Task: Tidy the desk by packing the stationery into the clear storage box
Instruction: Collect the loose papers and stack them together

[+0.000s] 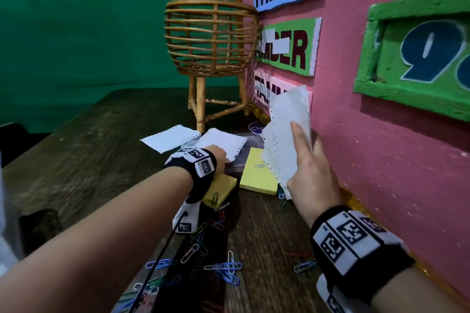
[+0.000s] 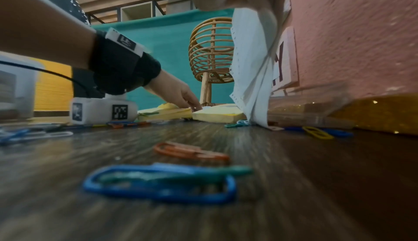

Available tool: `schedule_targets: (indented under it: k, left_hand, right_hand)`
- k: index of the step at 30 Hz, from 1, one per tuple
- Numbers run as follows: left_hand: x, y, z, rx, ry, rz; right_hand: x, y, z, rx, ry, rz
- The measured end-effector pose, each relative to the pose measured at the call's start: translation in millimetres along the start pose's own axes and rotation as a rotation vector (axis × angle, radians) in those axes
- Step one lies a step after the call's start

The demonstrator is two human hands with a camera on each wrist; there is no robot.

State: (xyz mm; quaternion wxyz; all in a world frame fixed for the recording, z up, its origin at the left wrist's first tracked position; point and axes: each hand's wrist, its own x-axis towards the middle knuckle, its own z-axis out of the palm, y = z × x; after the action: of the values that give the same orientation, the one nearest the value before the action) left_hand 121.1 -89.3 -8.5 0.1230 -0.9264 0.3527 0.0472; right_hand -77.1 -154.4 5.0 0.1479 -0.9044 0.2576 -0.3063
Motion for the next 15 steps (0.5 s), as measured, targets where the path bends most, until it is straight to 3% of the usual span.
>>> schedule_targets:
  k: [5,9,11,15]
  left_hand:
    - [-21,4,6,-0.169,0.045,-0.093]
    - [-40,-1,5,-0.155,0.084,-0.111]
    - [-43,-7,8,-0.149,0.15,-0.124]
    - [-61,-23,-8,-0.352,0.341,-0.16]
  right_hand:
    - [-10,0,-7,0.094,-0.041,0.095]
    - [-19,-6,-15,0.056,-0.076,0.084]
    - [-21,-8,-18,0.058,-0.078,0.093]
    - [-28,-11,-24,0.051,-0.064,0.104]
